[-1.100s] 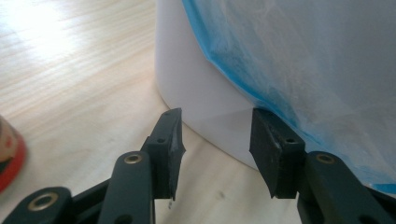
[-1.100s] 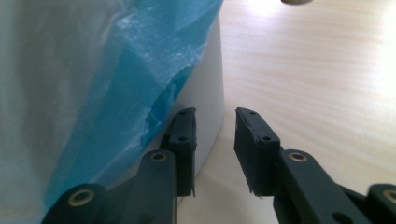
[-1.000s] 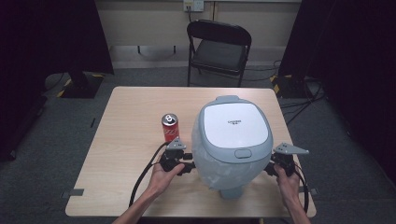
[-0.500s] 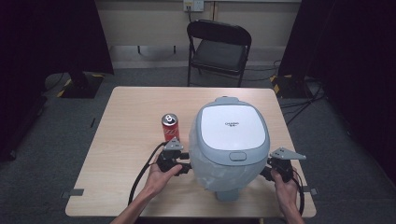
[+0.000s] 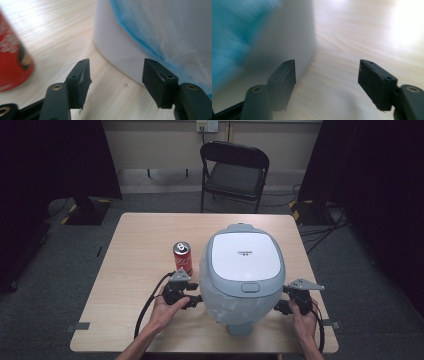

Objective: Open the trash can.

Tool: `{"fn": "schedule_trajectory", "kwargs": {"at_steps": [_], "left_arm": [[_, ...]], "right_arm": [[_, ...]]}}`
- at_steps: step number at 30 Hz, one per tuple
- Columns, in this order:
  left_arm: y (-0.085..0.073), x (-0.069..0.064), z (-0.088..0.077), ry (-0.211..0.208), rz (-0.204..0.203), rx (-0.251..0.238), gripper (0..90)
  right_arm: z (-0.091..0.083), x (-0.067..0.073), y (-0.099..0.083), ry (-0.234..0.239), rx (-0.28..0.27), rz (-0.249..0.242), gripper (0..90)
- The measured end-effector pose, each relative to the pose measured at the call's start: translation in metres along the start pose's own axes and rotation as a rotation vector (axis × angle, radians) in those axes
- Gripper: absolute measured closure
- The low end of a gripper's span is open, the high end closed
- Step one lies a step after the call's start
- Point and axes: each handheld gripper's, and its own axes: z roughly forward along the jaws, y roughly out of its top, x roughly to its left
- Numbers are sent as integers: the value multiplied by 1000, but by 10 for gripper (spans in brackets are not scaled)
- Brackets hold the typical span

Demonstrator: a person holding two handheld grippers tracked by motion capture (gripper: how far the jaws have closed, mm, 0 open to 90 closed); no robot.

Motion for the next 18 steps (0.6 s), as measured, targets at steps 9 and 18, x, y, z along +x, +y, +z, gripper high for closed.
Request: {"fn": "schedule_trajectory", "kwargs": {"at_steps": [9,18], "left_arm": [[-1,13,-33,-25,-43,-83,306],[15,6,-68,-14,7,-161,267]], "right_arm": [[5,-9,-19,-99,106,-8,182],[10,-6,-20,-126,106,-35,143]]}}
